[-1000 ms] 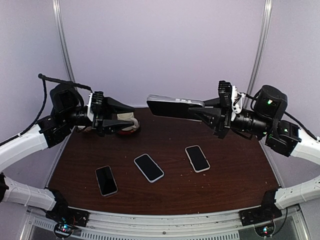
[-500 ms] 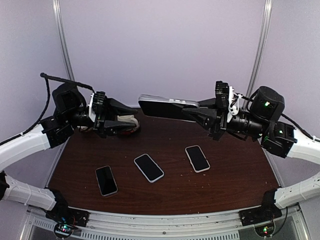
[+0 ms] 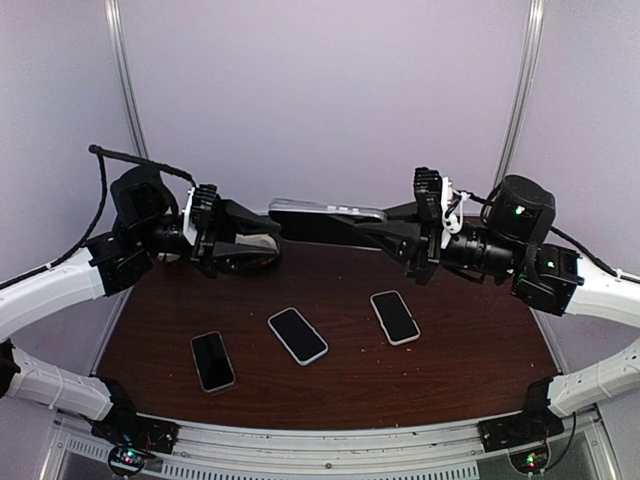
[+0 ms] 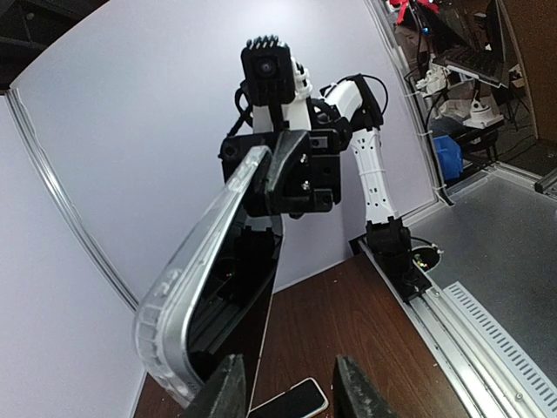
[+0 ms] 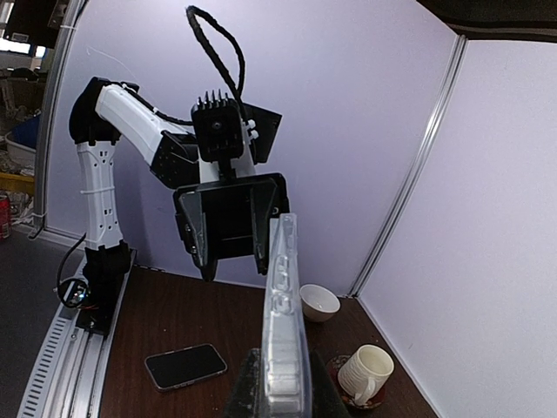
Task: Take the phone out of the phone case
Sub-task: Pass from the right arm to the left
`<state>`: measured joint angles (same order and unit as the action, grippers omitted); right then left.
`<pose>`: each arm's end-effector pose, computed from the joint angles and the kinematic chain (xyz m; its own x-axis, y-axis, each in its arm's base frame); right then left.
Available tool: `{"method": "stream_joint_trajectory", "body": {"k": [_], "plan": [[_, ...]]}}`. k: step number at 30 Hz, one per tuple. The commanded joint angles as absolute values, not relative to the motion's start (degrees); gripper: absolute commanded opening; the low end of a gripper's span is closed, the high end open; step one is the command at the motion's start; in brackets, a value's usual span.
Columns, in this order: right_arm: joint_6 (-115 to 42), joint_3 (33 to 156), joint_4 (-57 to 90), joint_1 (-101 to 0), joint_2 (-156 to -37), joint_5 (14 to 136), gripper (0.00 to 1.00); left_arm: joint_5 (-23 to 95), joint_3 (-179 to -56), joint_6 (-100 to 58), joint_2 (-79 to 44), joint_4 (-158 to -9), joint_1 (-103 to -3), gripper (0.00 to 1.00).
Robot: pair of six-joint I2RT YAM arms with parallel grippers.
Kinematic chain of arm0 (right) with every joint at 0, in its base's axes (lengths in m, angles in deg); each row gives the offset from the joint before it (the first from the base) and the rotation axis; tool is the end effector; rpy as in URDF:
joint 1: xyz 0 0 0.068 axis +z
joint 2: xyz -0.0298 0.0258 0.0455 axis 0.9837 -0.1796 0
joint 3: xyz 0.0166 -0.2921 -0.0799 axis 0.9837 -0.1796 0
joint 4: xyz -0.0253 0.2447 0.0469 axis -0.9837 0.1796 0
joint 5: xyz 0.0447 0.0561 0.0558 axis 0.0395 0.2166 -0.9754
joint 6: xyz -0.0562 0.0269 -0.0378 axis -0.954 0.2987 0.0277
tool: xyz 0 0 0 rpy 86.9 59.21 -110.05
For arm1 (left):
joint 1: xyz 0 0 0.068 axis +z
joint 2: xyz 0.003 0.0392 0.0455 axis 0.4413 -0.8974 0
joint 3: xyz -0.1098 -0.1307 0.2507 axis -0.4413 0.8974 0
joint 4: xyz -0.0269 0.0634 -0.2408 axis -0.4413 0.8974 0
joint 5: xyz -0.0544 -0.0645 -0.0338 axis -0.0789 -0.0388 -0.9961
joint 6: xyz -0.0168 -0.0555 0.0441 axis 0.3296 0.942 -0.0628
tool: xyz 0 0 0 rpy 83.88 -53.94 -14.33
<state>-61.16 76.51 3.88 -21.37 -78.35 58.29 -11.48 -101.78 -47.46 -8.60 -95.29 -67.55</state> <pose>0.1100 0.2260 0.4309 0.3635 0.0595 -0.9297 -0.9236 0.1539 -0.3512 0.1552 -0.2036 0.4084 0.3013 -0.0708 -0.9509 0.9450 -0.1109 0.3077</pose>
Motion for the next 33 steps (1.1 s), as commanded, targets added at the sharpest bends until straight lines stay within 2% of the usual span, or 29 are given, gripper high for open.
{"method": "stream_joint_trajectory", "body": {"k": [1,17,33], "plan": [[-61.5,78.0,-1.0,-20.9,-76.8,59.5,0.00,-10.0,-102.1,-51.2,-7.4,-93.0,-67.9,0.37],[-63.0,78.5,1.8,-20.9,-76.0,60.7,0.00,-6.5,-102.8,-59.4,-3.0,-85.0,-67.9,0.33],[-61.5,78.5,1.3,-20.5,-77.0,57.2,0.00,-7.3,-102.8,-57.5,-3.9,-87.2,-67.9,0.33]]}}
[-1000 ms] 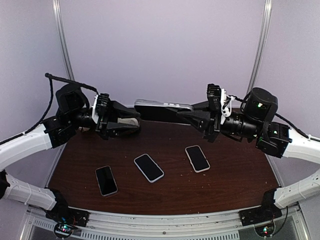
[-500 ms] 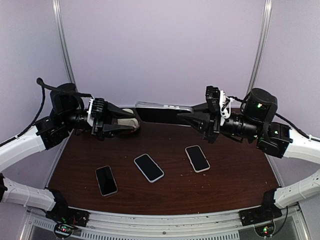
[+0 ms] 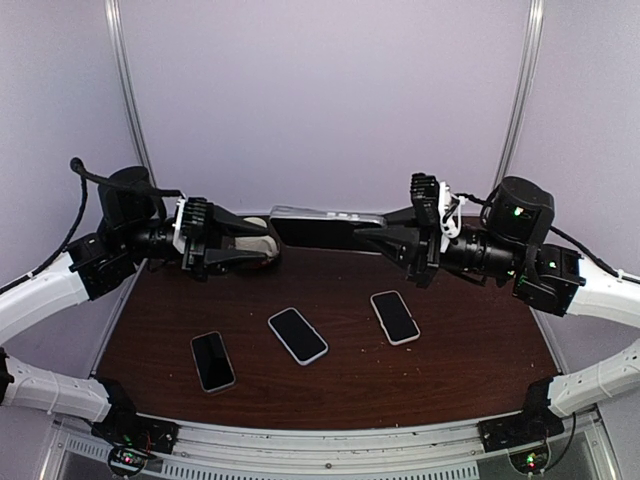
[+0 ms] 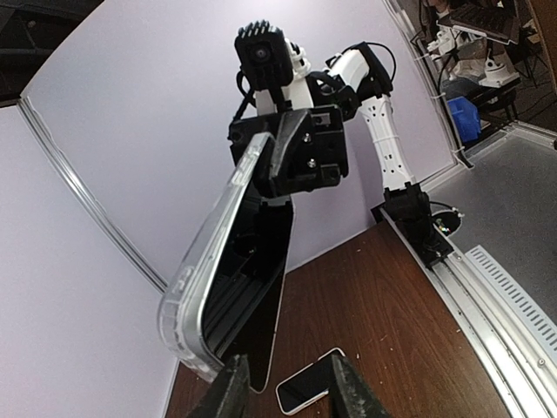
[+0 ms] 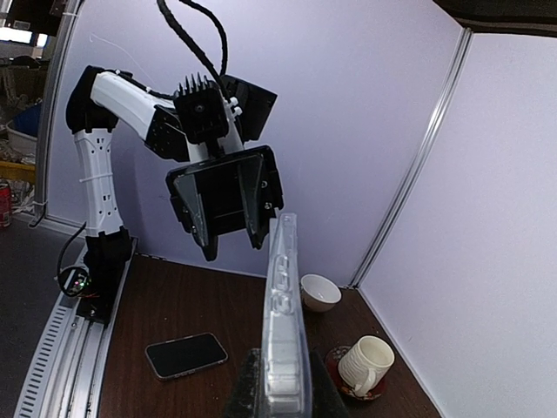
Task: Take the phone out of the phone case
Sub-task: Pass from the right arm to the left
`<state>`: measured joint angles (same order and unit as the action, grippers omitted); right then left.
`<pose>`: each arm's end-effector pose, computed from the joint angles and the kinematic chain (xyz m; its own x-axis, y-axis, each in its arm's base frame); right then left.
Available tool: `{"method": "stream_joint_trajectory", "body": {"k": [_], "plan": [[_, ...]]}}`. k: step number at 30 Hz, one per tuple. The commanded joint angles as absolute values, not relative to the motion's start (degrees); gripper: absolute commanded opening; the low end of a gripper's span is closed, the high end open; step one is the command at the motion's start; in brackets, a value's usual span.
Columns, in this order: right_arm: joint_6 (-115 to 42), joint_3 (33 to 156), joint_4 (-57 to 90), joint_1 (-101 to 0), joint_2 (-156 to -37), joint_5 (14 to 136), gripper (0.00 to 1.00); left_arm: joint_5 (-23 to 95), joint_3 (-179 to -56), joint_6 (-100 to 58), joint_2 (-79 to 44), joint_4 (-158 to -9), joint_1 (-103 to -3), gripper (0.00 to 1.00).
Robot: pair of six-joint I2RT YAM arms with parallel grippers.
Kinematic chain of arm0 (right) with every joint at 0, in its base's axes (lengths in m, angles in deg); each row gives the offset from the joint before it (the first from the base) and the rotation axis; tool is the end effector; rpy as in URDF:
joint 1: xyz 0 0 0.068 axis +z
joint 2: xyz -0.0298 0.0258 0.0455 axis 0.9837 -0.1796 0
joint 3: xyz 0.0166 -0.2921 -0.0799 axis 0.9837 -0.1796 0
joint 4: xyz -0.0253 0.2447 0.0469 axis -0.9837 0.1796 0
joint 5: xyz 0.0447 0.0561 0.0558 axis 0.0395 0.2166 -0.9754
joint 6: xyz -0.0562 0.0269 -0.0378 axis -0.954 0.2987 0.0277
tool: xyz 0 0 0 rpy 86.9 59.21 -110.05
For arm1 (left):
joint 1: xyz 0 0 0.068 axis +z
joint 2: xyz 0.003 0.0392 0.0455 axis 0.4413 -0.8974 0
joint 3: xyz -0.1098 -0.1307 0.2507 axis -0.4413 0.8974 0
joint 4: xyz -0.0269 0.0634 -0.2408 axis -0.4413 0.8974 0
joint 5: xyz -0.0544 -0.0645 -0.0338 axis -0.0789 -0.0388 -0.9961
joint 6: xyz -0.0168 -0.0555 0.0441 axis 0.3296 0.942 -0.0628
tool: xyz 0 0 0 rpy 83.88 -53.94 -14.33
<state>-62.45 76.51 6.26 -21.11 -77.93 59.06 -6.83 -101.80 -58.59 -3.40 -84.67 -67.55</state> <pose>0.1089 0.2249 0.4273 0.3669 0.0264 -0.9299 -0.9208 0.1529 -0.3589 0.1402 -0.1865 0.4082 0.4180 0.0004 -0.9084 0.9073 -0.0507 0.4175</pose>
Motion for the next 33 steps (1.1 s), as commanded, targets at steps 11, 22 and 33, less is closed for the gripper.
{"method": "stream_joint_trajectory", "body": {"k": [11,22,33], "plan": [[-60.8,78.3,0.8,-20.0,-77.5,56.1,0.00,-6.4,-102.6,-57.6,-3.5,-87.4,-67.9,0.33],[-58.2,78.4,1.4,-19.0,-79.4,49.4,0.00,-6.7,-102.3,-56.1,-3.9,-89.0,-67.9,0.34],[-62.0,76.9,2.0,-18.7,-77.1,62.0,0.00,-3.7,-102.5,-60.7,-1.9,-84.7,-67.9,0.33]]}}
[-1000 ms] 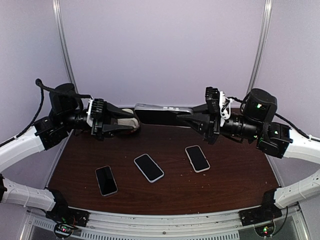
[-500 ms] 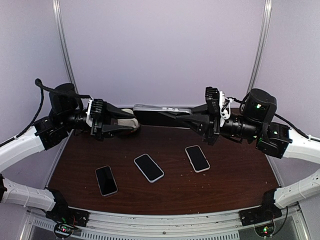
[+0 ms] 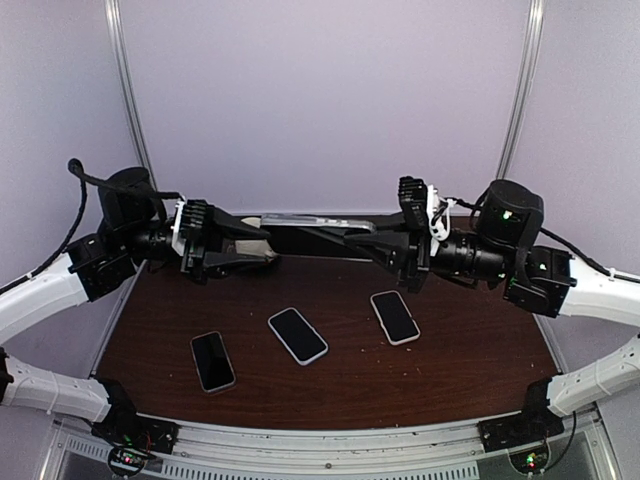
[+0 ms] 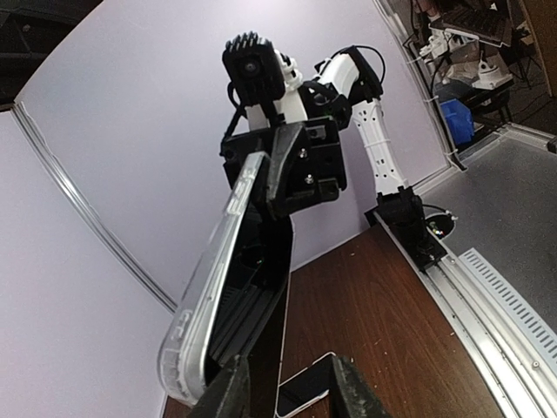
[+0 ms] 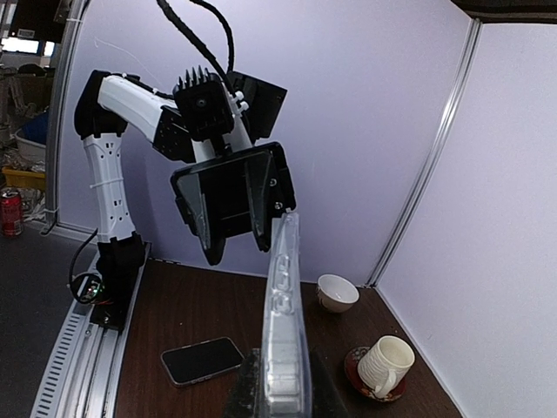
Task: Take the phone out of the phone case
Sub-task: Pass from the right arm to the left
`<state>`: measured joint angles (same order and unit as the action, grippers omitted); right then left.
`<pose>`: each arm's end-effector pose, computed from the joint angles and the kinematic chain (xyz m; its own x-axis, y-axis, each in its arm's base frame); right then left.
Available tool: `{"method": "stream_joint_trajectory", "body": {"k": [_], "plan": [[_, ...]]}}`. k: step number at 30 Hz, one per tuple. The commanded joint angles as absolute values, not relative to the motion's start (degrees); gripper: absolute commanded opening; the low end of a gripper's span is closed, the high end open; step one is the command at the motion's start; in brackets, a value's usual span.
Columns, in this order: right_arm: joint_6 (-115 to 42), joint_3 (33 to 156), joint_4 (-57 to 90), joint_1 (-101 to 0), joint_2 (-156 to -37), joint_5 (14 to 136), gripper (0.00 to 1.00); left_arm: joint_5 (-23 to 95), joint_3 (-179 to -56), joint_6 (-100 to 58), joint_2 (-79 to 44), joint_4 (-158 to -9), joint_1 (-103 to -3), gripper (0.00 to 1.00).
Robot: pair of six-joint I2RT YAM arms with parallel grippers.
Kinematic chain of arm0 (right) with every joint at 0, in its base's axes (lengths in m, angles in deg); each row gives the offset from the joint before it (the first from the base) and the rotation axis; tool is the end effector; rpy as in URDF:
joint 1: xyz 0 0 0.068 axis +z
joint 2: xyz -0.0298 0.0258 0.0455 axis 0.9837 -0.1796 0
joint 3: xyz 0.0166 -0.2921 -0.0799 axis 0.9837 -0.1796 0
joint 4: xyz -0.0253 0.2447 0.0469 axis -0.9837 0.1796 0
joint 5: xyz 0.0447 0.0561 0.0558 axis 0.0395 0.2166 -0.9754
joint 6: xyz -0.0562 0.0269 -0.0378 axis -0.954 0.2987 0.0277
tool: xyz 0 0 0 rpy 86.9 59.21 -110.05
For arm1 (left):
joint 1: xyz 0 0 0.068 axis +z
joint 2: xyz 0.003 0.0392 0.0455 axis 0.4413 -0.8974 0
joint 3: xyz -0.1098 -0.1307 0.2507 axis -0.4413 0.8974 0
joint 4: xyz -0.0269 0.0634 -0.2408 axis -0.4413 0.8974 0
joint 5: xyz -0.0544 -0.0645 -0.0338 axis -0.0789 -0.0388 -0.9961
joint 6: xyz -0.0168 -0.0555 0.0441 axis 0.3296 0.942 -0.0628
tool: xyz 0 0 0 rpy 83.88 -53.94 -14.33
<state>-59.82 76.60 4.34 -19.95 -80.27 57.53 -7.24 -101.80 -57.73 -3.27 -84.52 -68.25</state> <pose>0.1089 0.2378 0.4226 0.3215 0.0428 -0.9459 -0.9430 0.1056 -0.3157 0.1370 -0.1877 0.4083 0.4039 -0.0066 -0.9148 0.9125 -0.0684 0.4034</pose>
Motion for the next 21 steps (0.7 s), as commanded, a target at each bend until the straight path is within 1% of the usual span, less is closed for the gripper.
{"method": "stream_joint_trajectory", "body": {"k": [1,7,13,21], "plan": [[-63.0,76.9,3.1,-18.7,-76.4,62.4,0.00,-3.2,-102.5,-61.4,-1.5,-84.1,-67.9,0.33],[-62.9,76.7,4.4,-18.7,-75.2,61.4,0.00,-3.1,-102.5,-62.2,-1.1,-83.7,-67.8,0.33],[-62.6,78.2,4.5,-18.7,-76.5,60.1,0.00,-6.2,-102.9,-61.1,-2.4,-84.4,-67.7,0.33],[-62.4,79.7,4.4,-18.7,-78.6,58.2,0.00,-6.6,-102.8,-60.1,-2.7,-85.3,-67.8,0.33]]}}
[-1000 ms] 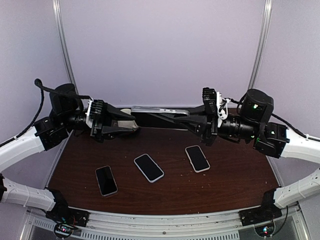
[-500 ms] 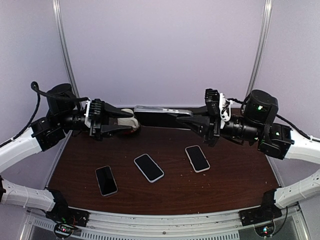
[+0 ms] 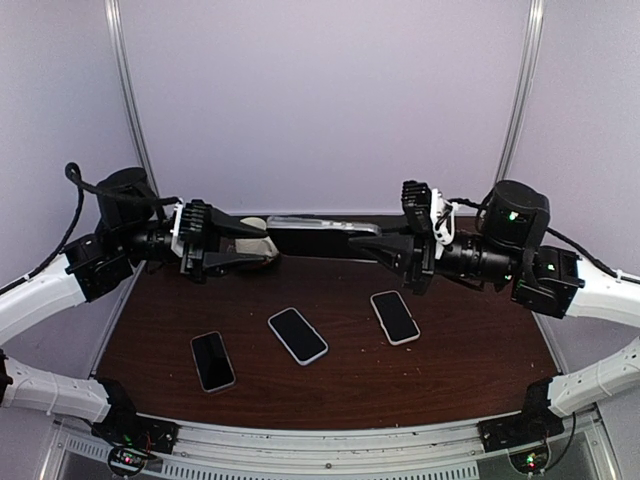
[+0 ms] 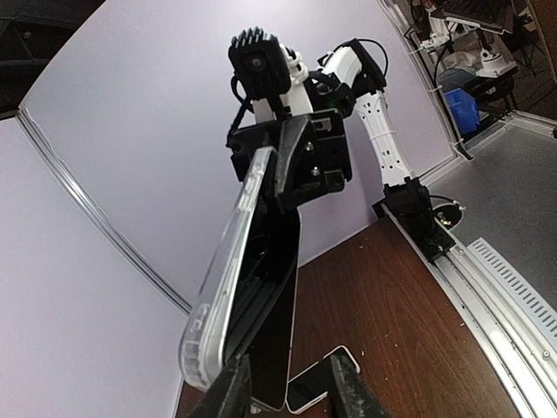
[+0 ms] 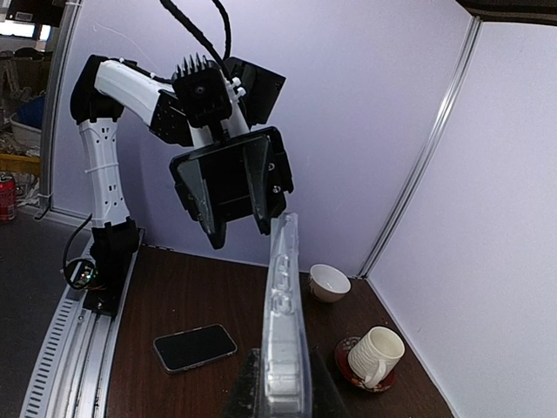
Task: Take the phone out of the phone case
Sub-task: Pass from the right arm to the left
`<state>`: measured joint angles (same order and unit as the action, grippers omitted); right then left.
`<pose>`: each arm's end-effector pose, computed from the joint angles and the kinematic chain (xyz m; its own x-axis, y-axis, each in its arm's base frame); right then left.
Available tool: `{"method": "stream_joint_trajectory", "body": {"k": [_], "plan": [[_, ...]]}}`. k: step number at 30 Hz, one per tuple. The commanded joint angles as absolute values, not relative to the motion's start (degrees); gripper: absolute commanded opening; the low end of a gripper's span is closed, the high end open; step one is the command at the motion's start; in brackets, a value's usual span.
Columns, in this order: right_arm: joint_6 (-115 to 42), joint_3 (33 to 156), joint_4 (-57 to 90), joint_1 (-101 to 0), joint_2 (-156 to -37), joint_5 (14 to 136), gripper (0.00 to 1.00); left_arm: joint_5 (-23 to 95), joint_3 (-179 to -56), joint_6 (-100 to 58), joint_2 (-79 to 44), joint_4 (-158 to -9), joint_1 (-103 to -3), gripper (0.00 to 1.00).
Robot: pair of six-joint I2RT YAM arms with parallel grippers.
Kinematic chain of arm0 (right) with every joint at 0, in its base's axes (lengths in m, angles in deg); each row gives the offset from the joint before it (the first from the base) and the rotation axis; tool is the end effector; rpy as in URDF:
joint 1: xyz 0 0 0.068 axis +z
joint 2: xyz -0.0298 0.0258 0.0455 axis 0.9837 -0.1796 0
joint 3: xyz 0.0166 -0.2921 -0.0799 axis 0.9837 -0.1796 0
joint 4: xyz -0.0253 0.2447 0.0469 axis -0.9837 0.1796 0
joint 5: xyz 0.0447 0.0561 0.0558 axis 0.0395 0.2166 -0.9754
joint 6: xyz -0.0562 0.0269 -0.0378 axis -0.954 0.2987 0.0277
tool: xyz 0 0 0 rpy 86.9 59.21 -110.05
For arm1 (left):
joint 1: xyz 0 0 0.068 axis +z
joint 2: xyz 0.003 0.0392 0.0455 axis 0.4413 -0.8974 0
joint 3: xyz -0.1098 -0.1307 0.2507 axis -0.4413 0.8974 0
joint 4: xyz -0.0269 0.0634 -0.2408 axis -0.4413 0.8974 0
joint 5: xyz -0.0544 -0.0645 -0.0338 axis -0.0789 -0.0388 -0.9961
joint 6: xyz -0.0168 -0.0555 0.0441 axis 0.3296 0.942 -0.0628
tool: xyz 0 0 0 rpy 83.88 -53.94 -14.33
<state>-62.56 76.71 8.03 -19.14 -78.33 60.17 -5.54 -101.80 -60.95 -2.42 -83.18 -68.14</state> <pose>0.1034 0.2303 0.4230 0.3510 0.0046 -0.9364 -0.9288 0.1288 -0.3476 0.1358 -0.1845 0.4087 0.4496 0.0097 -0.8932 0.8926 -0.0428 0.4488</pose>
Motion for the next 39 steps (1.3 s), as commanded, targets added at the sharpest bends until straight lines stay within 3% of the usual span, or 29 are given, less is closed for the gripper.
{"method": "stream_joint_trajectory", "body": {"k": [1,39], "plan": [[-62.3,79.8,4.3,-18.7,-78.7,57.9,0.00,-6.6,-102.8,-60.1,-2.6,-85.3,-67.7,0.33],[-61.8,77.0,3.1,-18.5,-76.7,60.3,0.00,-2.4,-102.9,-65.3,-1.0,-80.0,-67.6,0.32]]}}
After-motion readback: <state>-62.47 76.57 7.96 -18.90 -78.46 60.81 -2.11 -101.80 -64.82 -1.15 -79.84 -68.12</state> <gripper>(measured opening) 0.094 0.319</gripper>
